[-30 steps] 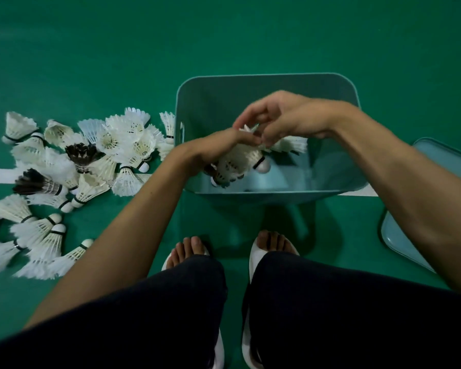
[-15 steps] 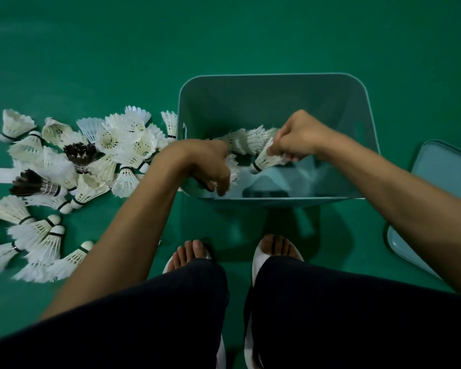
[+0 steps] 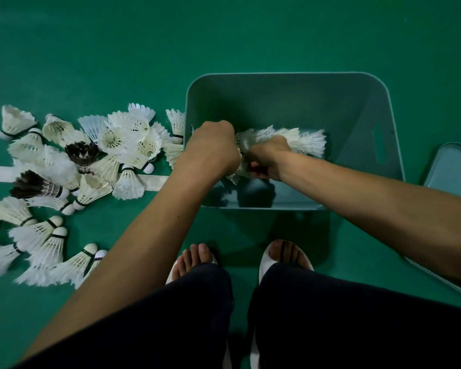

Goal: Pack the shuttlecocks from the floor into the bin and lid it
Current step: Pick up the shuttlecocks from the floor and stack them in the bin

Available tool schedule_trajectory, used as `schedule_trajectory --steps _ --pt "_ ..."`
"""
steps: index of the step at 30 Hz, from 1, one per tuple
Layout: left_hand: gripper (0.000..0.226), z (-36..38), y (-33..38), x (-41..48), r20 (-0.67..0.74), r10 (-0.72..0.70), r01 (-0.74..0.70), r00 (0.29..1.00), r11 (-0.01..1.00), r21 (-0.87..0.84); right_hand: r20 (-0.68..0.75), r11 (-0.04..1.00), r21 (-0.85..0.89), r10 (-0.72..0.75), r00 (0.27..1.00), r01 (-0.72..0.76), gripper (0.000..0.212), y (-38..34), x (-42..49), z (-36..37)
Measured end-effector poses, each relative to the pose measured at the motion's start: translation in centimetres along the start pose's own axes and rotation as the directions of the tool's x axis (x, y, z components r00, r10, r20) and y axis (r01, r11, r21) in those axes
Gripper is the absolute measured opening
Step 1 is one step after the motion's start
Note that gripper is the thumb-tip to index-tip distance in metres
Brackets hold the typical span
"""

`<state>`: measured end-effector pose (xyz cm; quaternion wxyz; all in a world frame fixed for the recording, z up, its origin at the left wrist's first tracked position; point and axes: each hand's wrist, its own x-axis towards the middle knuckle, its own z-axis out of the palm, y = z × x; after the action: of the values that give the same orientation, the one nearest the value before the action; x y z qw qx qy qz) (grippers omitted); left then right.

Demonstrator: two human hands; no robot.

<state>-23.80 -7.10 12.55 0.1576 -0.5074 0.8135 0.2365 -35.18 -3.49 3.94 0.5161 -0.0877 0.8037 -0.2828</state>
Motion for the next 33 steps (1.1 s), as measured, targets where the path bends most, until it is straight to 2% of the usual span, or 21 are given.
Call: schedule_trajectory --steps 4,7,10,13,16,18,21,24,26,28,30,32,33 --pt "0.011 0.5 -0.1 0.2 0.026 0.020 -0.020 0.999 1.000 -0.002 0.043 0.986 0.116 0.112 0.993 -0.116 0.028 -0.1 1.6 -0.5" --pt "0.011 1.1 -0.3 0.7 0.022 0.038 -0.037 0.999 0.999 -0.029 0.137 0.968 0.142 0.190 0.972 -0.209 0.023 0.7 2.7 -0.5" --pt "0.017 1.9 -0.2 1.3 -0.029 0.032 -0.035 0.999 0.993 -0.117 0.213 0.974 0.105 0.172 0.962 -0.198 0.012 0.7 2.7 -0.3" --pt "0.032 2.5 -0.2 1.5 -0.090 0.009 -0.025 0.996 0.984 -0.176 0.230 0.994 0.003 0.102 0.968 -0.105 0.007 -0.2 1.8 -1.3" --pt "0.031 2.7 -0.8 1.7 -0.118 0.053 -0.075 0.992 0.977 -0.197 0.120 0.991 -0.121 -0.037 0.992 0.052 0.005 -1.4 0.2 -4.1" --pt "0.032 2.8 -0.8 1.6 -0.125 0.115 -0.142 0.985 0.961 -0.235 0.111 0.983 -0.072 -0.162 0.981 0.170 0.014 -2.0 -1.0 -6.2" --pt "0.035 2.7 -0.1 1.1 -0.136 0.236 -0.270 0.962 0.888 -0.373 0.205 0.950 -0.064 -0.289 0.935 0.307 0.035 -2.1 -3.2 -8.0" --pt "0.033 3.0 0.6 0.5 -0.131 0.291 -0.319 0.948 0.839 -0.442 0.224 0.907 -0.158 -0.352 0.909 0.391 0.023 -1.2 -4.3 -8.1" --pt "0.033 3.7 0.6 0.5 -0.116 0.300 -0.319 0.947 0.838 -0.441 0.175 0.908 -0.199 -0.338 0.925 0.370 0.016 -0.7 -4.2 -8.1" --pt "0.037 4.1 0.3 0.8 -0.103 0.286 -0.303 0.953 0.876 -0.375 0.103 0.926 -0.230 -0.283 0.954 0.299 0.013 -0.2 -3.8 -8.1" --pt "0.040 4.2 -0.2 1.5 -0.094 0.254 -0.266 0.963 0.952 -0.150 0.023 0.944 -0.253 -0.211 0.977 0.210 0.014 0.3 -2.8 -8.1" --pt "0.031 4.0 -1.0 2.0 -0.034 0.215 -0.212 0.976 0.974 0.081 -0.023 0.943 -0.304 -0.151 0.988 0.137 0.015 0.7 -1.6 -7.9" --pt "0.023 3.9 -1.2 2.2 0.023 0.196 -0.197 0.980 0.970 0.140 -0.026 0.942 -0.318 -0.124 0.992 0.109 0.014 0.8 -1.1 -7.7"
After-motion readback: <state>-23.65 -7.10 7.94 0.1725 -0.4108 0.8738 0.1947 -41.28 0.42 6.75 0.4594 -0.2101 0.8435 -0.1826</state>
